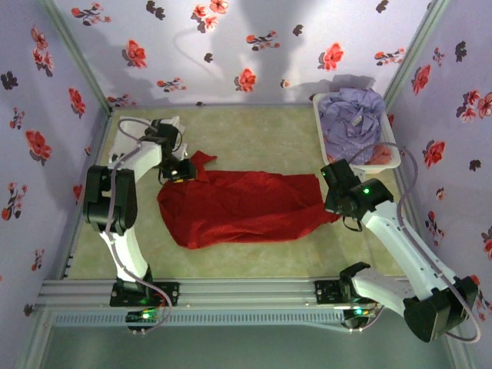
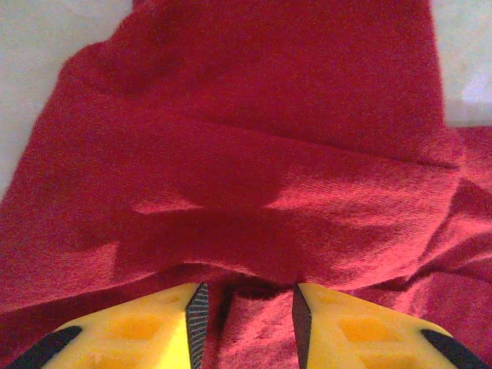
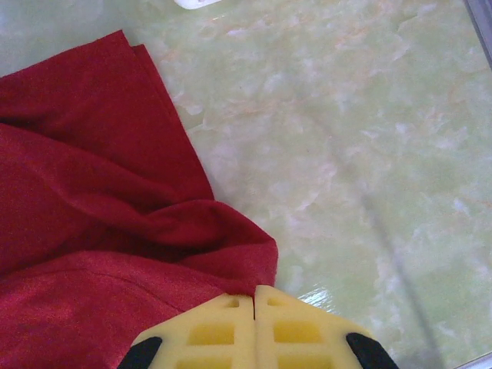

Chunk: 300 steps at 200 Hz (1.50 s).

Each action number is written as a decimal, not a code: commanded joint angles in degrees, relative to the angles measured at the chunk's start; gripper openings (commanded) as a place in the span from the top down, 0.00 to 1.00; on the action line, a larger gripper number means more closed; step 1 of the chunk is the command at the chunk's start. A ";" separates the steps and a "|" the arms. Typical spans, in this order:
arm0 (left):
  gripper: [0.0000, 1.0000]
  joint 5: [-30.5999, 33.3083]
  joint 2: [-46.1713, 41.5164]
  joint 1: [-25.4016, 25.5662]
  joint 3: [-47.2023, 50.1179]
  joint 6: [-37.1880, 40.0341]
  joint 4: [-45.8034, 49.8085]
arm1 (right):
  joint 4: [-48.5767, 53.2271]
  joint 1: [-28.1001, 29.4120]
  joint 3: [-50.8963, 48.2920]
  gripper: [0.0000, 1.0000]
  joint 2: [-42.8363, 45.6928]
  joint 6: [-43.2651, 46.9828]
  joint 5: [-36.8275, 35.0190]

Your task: Fold and stack the t-shirts

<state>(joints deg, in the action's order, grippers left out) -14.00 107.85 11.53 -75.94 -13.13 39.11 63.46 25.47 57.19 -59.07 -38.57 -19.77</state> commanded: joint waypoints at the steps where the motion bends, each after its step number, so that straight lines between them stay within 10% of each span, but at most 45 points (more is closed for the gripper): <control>1: 0.65 -2.13 1.19 0.75 -0.35 0.91 0.69 | 0.26 -0.25 0.64 1.00 -0.43 0.55 0.23; 100: 0.65 0.52 0.46 1.34 2.44 1.58 0.09 | 0.08 -0.25 0.31 1.00 -0.32 0.77 0.30; 151: 0.97 0.50 -0.13 1.36 2.80 1.64 0.35 | 0.41 -0.25 1.07 1.00 -0.18 0.77 0.34; 228: 1.00 10.74 -20.99 1.55 2.08 -1.12 0.87 | -1.47 -0.23 5.95 1.00 3.55 2.69 4.16; 300: 1.00 12.03 -27.96 1.26 -26.96 -0.12 13.11 | 0.38 -0.16 36.20 1.00 -8.35 15.49 2.02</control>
<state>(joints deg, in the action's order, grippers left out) -3.57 80.62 12.86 -90.32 -13.58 47.22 63.02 25.50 82.70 -62.74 -30.24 -15.42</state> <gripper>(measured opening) 0.064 0.065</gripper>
